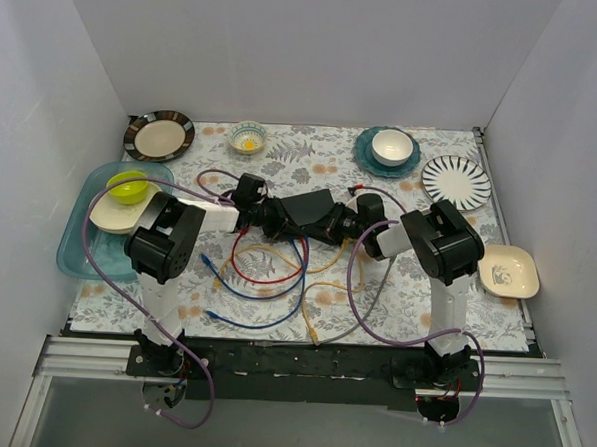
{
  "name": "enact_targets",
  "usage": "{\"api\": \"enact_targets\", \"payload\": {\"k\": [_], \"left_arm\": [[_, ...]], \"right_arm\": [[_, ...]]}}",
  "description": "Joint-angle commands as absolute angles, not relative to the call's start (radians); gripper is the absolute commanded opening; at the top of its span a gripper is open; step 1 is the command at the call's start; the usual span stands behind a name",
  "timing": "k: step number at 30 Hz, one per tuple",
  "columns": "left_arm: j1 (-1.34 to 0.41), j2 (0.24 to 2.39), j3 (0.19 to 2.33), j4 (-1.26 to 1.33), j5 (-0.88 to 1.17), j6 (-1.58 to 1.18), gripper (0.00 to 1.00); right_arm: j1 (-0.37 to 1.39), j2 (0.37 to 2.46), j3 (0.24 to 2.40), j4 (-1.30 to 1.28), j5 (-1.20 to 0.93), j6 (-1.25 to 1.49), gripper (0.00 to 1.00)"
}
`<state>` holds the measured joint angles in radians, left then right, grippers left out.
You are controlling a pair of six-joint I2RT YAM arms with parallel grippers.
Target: Pull the plug from the switch port
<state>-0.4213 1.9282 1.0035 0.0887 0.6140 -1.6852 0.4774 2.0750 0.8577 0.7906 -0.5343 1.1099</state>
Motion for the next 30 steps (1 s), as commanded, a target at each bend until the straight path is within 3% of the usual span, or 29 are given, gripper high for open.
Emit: {"api": "enact_targets", "payload": {"k": [1, 15, 20, 24, 27, 30], "left_arm": [[-0.41, 1.968, 1.081, -0.02, 0.513, -1.657, 0.1], [-0.383, 2.006, 1.161, -0.075, 0.512, -1.632, 0.1], [-0.383, 1.925, 1.071, 0.073, 0.583, -1.644, 0.11], [-0.383, 1.878, 1.031, 0.077, 0.584, -1.635, 0.11], [-0.383, 1.87, 1.025, 0.078, 0.583, -1.632, 0.12], [-0.382, 1.876, 1.043, 0.078, 0.575, -1.631, 0.12]], "right_arm": [[0.482, 2.036, 0.79, 0.693, -0.546, 1.045, 0.01], [0.477, 1.957, 0.686, 0.643, -0.554, 0.966, 0.01], [0.462, 1.974, 0.676, 0.701, -0.557, 1.009, 0.01], [0.46, 1.983, 0.675, 0.732, -0.551, 1.066, 0.32], [0.459, 1.979, 0.638, 0.825, -0.548, 1.139, 0.4], [0.456, 1.991, 0.612, 0.911, -0.543, 1.215, 0.41]]}}
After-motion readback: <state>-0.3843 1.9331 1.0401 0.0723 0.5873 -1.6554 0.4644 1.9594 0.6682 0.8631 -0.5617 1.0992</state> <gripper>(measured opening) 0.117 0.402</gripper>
